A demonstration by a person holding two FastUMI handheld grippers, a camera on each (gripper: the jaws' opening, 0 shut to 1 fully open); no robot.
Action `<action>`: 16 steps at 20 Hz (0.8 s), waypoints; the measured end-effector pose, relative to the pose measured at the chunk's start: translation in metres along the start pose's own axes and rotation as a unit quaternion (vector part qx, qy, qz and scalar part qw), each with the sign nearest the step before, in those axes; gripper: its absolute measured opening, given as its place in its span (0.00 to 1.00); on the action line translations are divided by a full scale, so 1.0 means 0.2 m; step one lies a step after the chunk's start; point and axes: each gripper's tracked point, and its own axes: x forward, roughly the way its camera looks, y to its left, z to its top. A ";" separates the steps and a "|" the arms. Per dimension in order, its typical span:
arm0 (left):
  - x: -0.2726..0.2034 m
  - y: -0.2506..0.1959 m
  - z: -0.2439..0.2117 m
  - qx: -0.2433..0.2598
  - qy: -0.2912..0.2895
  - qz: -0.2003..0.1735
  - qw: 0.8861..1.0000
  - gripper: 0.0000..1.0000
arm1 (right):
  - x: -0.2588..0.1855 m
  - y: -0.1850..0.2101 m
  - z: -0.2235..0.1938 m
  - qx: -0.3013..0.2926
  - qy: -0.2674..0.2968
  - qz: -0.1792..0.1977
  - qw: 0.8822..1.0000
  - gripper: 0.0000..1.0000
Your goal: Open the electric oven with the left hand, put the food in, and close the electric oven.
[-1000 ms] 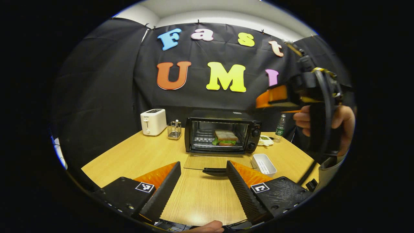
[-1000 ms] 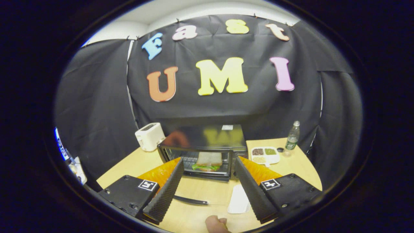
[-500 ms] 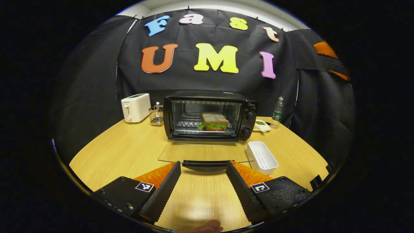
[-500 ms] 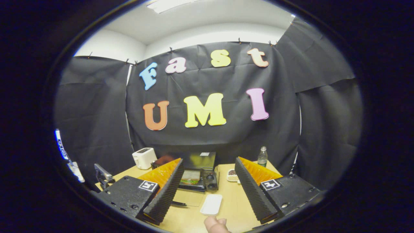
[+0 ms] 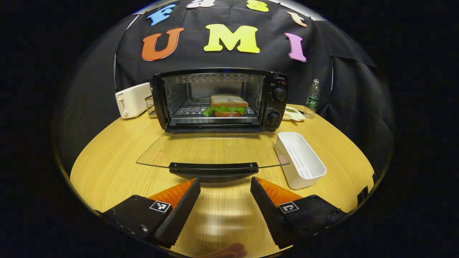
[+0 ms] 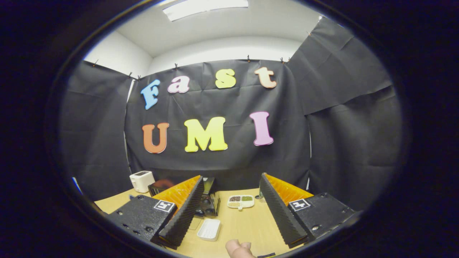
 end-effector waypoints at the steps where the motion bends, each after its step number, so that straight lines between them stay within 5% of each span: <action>1: 0.02 0.00 0.00 0.000 0.002 0.002 1.000 0.93 | 0.01 -0.02 -0.02 0.001 0.003 0.000 1.000 0.96; 16: 0.08 0.01 0.04 -0.011 0.016 0.001 1.000 0.92 | 0.04 -0.06 -0.02 0.004 -0.007 0.002 1.000 0.96</action>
